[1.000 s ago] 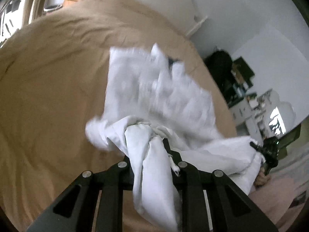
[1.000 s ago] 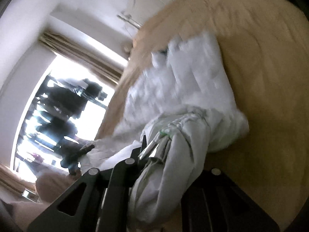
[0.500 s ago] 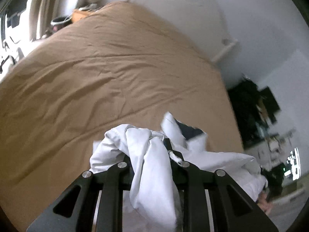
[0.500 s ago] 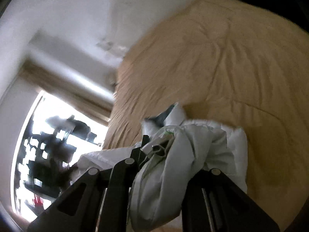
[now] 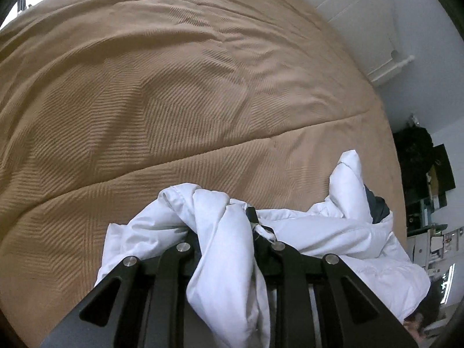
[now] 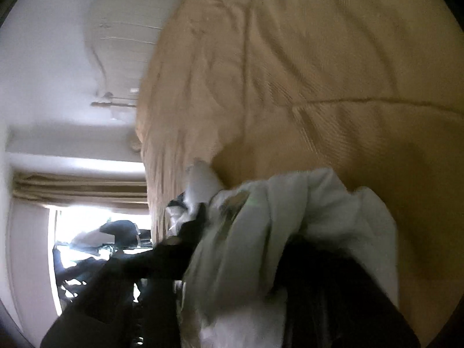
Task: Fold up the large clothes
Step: 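Fold the lifted jacket side over the body and release with both grippers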
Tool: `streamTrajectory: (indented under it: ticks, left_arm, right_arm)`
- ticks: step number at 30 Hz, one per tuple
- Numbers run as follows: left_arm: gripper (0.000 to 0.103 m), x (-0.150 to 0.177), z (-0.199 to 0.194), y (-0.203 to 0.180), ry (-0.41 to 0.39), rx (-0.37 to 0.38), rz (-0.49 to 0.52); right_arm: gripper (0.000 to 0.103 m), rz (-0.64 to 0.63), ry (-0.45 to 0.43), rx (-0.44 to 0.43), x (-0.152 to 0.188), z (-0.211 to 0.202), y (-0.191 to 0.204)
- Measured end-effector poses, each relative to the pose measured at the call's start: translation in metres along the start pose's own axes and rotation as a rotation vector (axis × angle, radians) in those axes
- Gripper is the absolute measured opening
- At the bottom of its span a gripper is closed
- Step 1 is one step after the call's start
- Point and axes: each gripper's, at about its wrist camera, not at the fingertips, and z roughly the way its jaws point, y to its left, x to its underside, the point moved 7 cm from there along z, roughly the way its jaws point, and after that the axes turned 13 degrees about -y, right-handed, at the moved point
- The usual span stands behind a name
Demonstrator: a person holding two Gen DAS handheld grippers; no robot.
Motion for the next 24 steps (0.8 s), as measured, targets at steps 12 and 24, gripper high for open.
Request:
streamTrajectory:
  ticks: [12, 24]
  left_arm:
    - [0.022, 0.01, -0.005, -0.009, -0.026, -0.024, 0.03]
    - [0.029, -0.061, -0.07, 0.005, 0.068, 0.261, -0.373]
  right_arm:
    - [0.103, -1.002, -0.265, 0.194, 0.199, -0.006, 0.129]
    - [0.103, -1.012, -0.179, 0.264, 0.216, 0.027, 0.067]
